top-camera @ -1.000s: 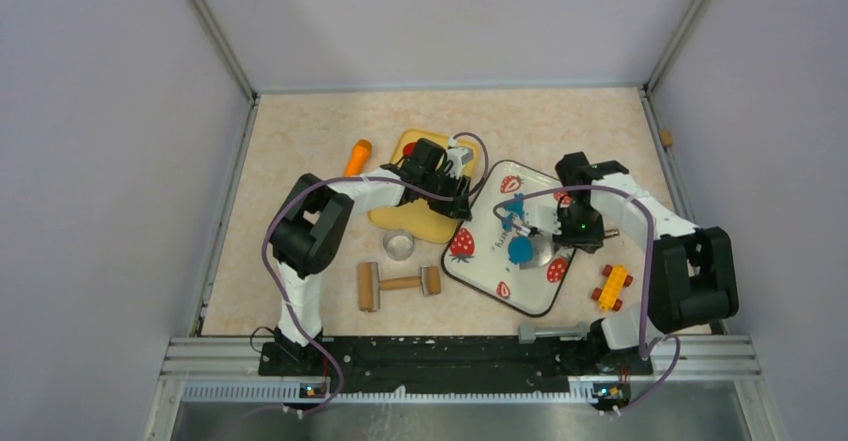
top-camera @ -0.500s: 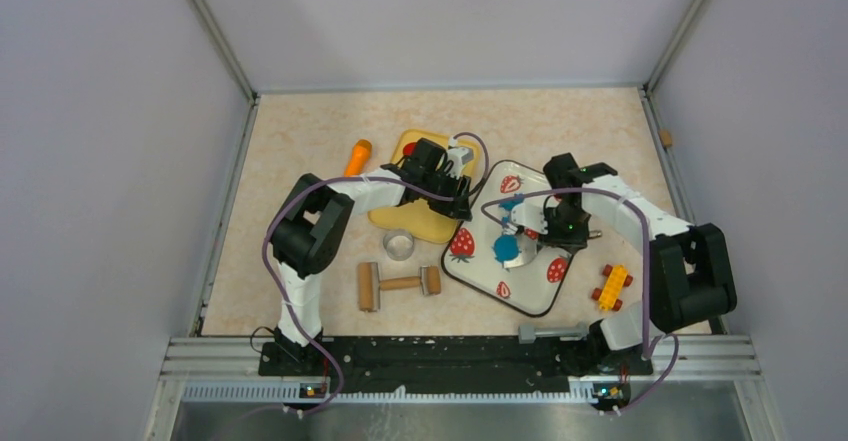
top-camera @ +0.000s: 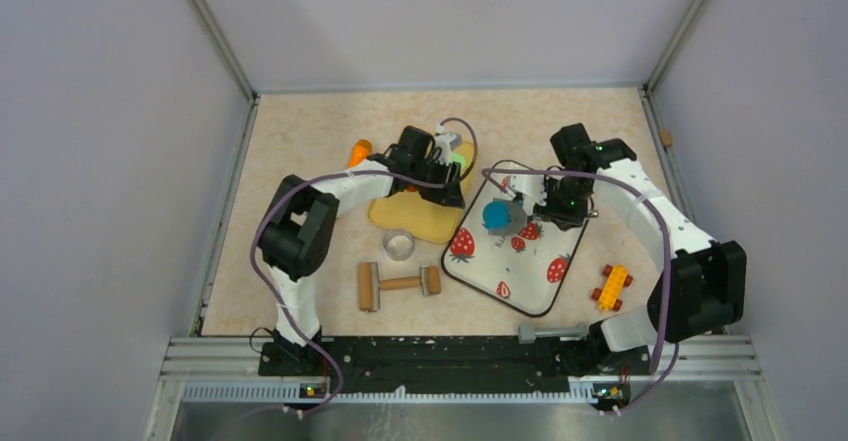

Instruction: Roll out the dumpling wrappers from the dough

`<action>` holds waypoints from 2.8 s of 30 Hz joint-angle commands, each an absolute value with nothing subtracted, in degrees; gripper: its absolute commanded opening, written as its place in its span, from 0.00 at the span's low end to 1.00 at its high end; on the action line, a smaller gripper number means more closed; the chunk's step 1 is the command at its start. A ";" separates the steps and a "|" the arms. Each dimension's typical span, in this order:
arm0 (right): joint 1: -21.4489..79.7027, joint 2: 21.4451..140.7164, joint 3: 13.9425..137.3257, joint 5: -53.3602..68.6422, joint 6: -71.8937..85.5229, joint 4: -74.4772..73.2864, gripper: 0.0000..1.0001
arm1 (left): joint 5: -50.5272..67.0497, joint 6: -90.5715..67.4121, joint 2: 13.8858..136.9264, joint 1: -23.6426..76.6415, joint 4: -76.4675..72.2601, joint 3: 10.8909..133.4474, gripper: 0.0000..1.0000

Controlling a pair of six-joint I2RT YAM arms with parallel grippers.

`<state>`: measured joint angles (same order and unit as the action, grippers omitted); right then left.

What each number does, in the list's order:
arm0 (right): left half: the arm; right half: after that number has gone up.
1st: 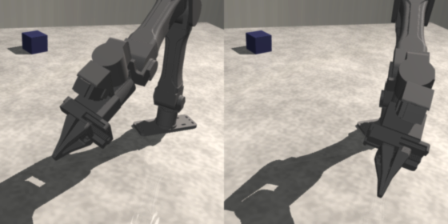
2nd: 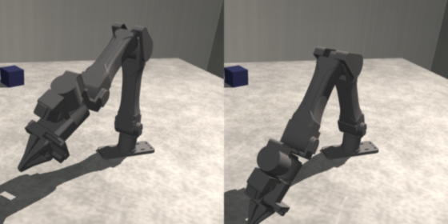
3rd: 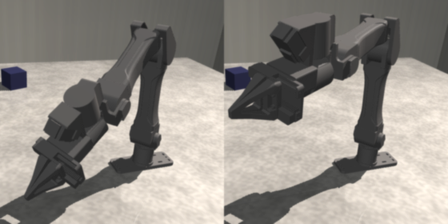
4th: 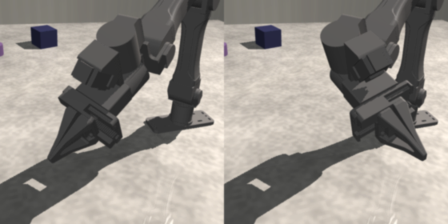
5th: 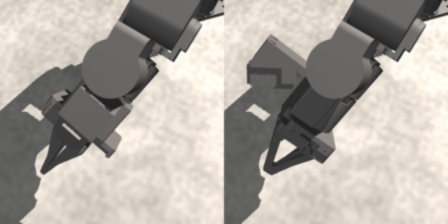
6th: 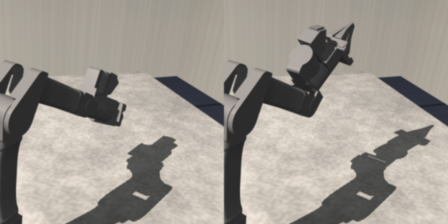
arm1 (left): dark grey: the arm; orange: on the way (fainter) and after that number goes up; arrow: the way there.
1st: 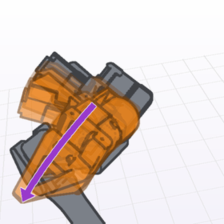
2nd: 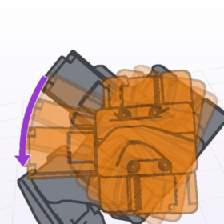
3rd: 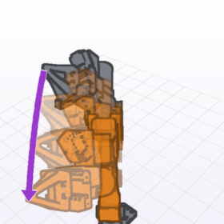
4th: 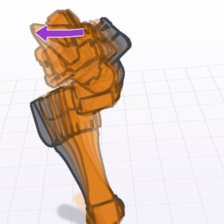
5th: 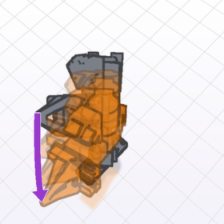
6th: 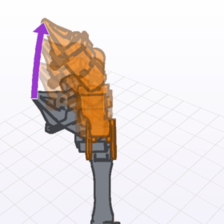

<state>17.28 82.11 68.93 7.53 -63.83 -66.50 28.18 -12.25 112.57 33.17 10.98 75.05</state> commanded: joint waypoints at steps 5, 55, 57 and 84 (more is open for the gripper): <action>21.10 87.40 78.43 8.74 -56.10 -66.82 0.00 | 34.66 -17.20 99.14 20.44 9.51 76.01 0.53; 44.03 129.19 122.48 -11.17 -43.98 -86.05 0.00 | 57.69 -62.23 112.59 13.89 -31.72 61.46 0.58; 44.01 129.49 123.34 -11.28 -43.66 -86.04 0.00 | 58.03 -61.70 113.38 14.54 -30.44 62.54 0.59; 44.30 128.62 123.29 -13.03 -39.83 -85.96 0.00 | 55.87 -55.03 119.70 22.27 -15.86 68.97 0.70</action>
